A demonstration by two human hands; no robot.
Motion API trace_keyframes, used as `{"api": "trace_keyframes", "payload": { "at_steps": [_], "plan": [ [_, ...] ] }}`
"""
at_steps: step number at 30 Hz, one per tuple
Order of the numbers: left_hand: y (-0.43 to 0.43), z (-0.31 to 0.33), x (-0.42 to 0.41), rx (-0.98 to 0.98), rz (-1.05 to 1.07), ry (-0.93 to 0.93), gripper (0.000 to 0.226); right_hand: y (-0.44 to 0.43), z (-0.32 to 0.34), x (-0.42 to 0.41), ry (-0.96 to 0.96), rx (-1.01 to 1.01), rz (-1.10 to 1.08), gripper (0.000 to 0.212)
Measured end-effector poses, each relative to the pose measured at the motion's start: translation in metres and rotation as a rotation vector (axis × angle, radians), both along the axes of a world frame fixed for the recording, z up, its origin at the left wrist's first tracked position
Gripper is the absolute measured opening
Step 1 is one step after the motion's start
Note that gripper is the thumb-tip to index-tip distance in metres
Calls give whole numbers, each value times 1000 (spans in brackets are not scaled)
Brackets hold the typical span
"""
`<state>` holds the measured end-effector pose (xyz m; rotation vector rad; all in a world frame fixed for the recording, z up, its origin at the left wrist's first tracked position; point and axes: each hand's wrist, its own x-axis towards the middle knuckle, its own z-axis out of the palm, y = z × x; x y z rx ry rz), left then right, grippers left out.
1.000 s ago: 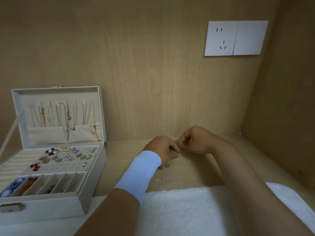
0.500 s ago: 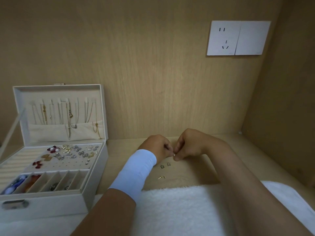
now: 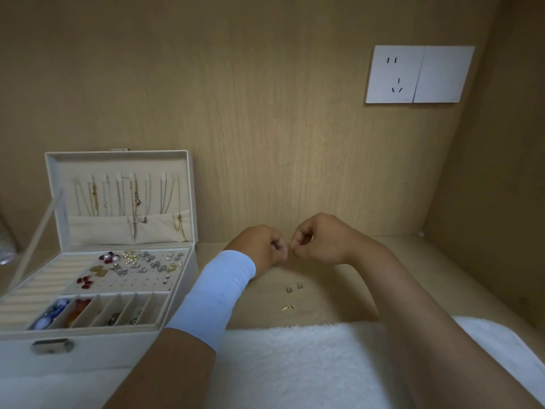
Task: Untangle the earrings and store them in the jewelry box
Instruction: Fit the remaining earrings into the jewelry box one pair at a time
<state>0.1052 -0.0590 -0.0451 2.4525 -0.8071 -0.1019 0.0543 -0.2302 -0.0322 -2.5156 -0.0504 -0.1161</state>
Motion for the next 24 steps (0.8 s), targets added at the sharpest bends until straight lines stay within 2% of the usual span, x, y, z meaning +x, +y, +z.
{"api": "trace_keyframes", "payload": {
  "at_steps": [3, 11, 19, 24],
  "plan": [
    [26, 16, -6, -39, 9, -36, 4, 21, 10, -1, -103, 70, 48, 9],
    [120, 50, -16, -379, 80, 13, 8, 100, 30, -2, -289, 351, 188, 8],
    [192, 46, -14, -684, 166, 151, 11, 175, 49, 14, -312, 424, 343, 8],
    [214, 39, -7, -752, 258, 199, 11, 204, 50, 32, -339, 418, 330, 8]
  ]
}}
